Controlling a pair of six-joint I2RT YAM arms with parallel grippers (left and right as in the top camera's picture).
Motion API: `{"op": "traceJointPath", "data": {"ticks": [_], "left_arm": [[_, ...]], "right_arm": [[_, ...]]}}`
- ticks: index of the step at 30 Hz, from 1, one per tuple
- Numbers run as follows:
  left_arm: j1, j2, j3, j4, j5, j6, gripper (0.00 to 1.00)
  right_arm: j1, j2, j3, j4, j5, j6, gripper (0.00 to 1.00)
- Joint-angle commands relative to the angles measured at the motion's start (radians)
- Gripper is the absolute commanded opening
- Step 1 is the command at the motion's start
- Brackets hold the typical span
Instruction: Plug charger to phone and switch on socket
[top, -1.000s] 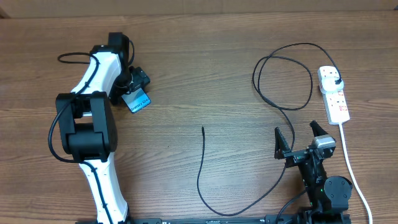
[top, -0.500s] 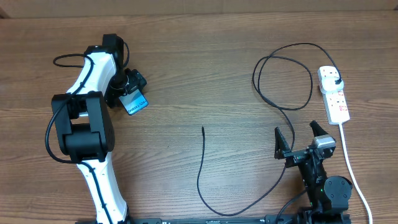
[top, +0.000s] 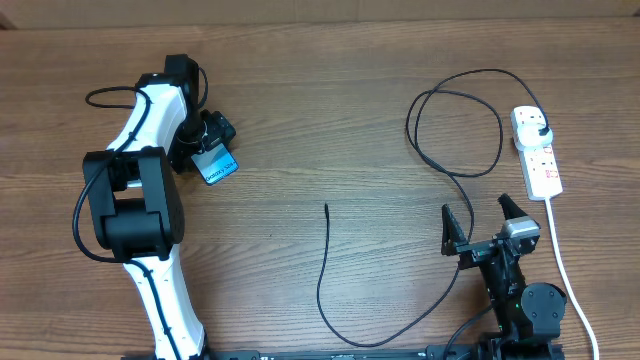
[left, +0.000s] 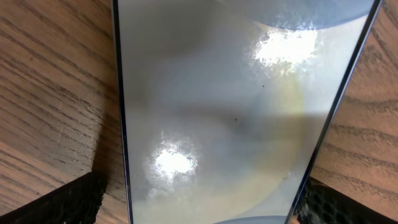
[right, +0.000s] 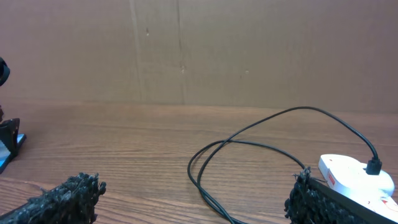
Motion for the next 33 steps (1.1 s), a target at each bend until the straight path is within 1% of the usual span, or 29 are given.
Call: {"op": "traceJointPath", "data": {"ticks": [1, 33], "left_arm": [[0.012, 0.076, -0.056, 0.008, 0.006, 0.016, 1.00], [0.012, 0.076, -0.056, 0.063, 0.002, 0.034, 1.00]], "right_arm": [[-0.005, -0.009, -0.011, 0.005, 0.005, 0.005, 1.00], [-0.005, -0.009, -0.011, 0.005, 0.005, 0.005, 1.00]]}}
